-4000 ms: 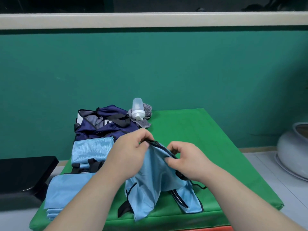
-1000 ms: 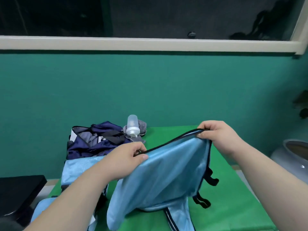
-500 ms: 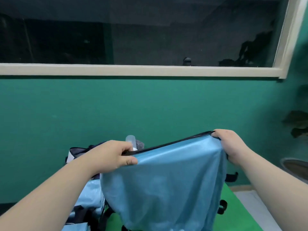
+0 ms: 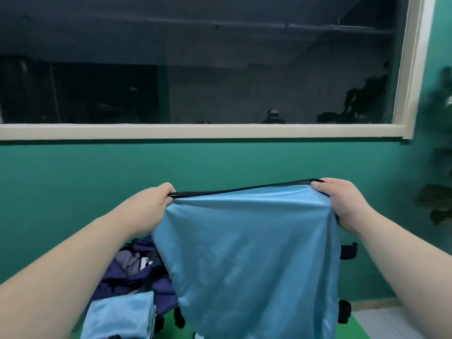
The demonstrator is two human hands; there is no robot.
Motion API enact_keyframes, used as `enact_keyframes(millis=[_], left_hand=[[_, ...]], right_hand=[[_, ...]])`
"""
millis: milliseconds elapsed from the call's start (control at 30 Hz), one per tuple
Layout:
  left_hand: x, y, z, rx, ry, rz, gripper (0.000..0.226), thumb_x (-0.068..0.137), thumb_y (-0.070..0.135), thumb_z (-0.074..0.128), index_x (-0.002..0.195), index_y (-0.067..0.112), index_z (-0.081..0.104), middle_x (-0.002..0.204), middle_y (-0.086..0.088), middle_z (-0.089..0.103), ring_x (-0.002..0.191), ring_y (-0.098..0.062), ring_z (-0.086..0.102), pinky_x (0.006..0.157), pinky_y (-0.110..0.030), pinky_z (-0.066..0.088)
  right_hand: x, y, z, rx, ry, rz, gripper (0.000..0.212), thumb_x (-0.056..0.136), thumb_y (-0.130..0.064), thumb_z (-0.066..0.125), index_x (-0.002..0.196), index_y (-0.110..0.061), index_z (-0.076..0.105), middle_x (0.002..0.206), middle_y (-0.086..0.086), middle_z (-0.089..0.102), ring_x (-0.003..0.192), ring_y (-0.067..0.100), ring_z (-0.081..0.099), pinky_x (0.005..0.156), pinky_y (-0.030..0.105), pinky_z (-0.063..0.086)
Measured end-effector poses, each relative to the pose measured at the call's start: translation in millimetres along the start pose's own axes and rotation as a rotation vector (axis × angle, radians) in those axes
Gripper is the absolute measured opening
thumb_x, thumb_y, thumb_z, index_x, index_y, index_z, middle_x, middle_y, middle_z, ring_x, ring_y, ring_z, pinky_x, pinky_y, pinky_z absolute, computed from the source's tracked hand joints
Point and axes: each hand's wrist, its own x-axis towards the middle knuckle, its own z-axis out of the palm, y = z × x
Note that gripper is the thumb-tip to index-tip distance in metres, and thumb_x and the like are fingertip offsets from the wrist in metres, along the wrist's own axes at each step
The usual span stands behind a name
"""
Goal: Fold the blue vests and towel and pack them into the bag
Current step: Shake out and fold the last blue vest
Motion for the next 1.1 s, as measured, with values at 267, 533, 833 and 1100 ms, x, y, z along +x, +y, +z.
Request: enact_keyframes(millis=[267,533,833,1100], left_hand=[[4.0,13.8,-62.5,-0.085,0.180,-0.045,0.024,0.099,0.044,0.051,0.082,0.031,0.063,0.079,0.009,0.066,0.077,-0.010,0.059,0.066,-0.030,0.045],[-4.7,-7.6,-26.1,-0.311,-0.127,0.069,0.011,0.086,0.027,0.076,0.080,0.028,0.066,0.071,0.011,0.068,0.059,-0.001,0.051,0.066,-0.025,0.042],[32.2,-26.8,40.4,-0.500,-0.161,-0.034,0.004,0.087,0.021,0.075,0.083,0.021,0.074,0.082,0.001,0.075,0.067,-0.004,0.059,0.071,-0.021,0.046],[116.5,-56.8,114.8,-0.224,-0.117,-0.153,0.014,0.091,0.033,0.069,0.079,0.026,0.068,0.074,0.008,0.070,0.071,-0.011,0.061,0.064,-0.025,0.044]], right_hand=[[4.8,-44.9,-7.6,0.151,-0.044,-0.054,0.021,0.087,-0.028,0.070,0.084,-0.009,0.061,0.079,0.010,0.059,0.069,0.026,0.054,0.063,0.033,0.042],[4.4,15.3,-22.6,0.037,-0.069,0.045,0.042,0.085,-0.034,0.074,0.096,0.005,0.062,0.090,0.014,0.063,0.079,0.026,0.055,0.074,0.041,0.038],[40.2,81.1,-29.1,-0.019,-0.050,0.178,0.046,0.073,-0.045,0.076,0.089,-0.005,0.059,0.087,0.009,0.052,0.078,0.027,0.044,0.074,0.043,0.030],[123.3,142.6,-4.3,-0.279,-0.065,0.189,0.029,0.093,-0.030,0.069,0.079,-0.005,0.065,0.071,0.006,0.059,0.068,0.020,0.053,0.068,0.038,0.050]])
